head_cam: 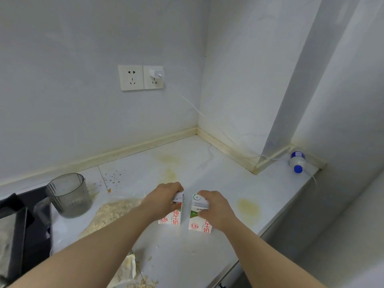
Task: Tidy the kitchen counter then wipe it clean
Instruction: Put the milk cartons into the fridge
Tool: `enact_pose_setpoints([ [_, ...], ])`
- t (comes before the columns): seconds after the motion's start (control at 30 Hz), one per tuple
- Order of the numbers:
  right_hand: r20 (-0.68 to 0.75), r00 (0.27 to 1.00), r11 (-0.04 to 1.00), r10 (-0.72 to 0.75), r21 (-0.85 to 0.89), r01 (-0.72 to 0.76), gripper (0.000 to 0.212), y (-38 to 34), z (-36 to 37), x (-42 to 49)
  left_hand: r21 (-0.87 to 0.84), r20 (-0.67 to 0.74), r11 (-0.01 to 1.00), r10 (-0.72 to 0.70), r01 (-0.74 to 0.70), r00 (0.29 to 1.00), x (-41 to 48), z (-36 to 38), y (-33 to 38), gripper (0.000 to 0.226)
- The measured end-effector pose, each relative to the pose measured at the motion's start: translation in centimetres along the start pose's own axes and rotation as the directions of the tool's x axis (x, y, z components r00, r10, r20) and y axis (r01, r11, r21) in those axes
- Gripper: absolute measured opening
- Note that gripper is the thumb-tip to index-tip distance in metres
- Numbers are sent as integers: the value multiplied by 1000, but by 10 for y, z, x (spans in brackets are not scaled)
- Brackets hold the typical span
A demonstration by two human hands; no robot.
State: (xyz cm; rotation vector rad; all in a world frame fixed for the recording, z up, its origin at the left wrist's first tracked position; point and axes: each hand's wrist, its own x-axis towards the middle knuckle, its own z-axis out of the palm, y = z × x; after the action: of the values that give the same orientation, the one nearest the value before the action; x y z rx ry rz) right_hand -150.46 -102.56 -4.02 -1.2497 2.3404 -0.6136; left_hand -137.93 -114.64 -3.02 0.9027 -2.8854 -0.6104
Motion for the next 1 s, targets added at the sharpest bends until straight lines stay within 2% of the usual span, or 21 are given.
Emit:
enact_pose_setpoints([
  [0.1,-11,1000,1000,11,14,-11,52,0,5,-2,12,66,1000,0,-1,998,2,0,-1,38],
  [0.23,-52,997,998,55,34,-53,65,-6,5,-11,174,115,983,37,-57,993,-4,-1,-2,60],
  [0.3,-136,985,993,103,66,-95,64,-11,2,-19,166,7,982,92,-92,996,-9,-5,-2,62],
  [0.4,-281,938,970,205,186,-156,50,-23,-4,-39,-3,-161,986,165,-167,973,-19,-19,7,47],
  [0.5,-404,873,954,274,226,-195,41,-35,-15,-68,-113,-220,956,244,-273,945,-30,-36,27,35],
  [0.67,-580,703,905,412,351,-241,34,-37,-38,-136,-283,-201,849,401,-445,894,-46,-43,86,28],
  [0.83,-719,459,853,522,442,-277,30,-26,-67,-217,-425,-149,716,549,-554,823,-73,-37,171,26],
  [0.93,-754,332,822,567,489,-293,31,-21,-82,-251,-386,-203,683,593,-621,779,-82,-32,222,38],
  [1.0,-762,290,810,580,499,-307,35,-17,-88,-267,-501,-174,622,609,-602,774,-91,-33,252,53],
])
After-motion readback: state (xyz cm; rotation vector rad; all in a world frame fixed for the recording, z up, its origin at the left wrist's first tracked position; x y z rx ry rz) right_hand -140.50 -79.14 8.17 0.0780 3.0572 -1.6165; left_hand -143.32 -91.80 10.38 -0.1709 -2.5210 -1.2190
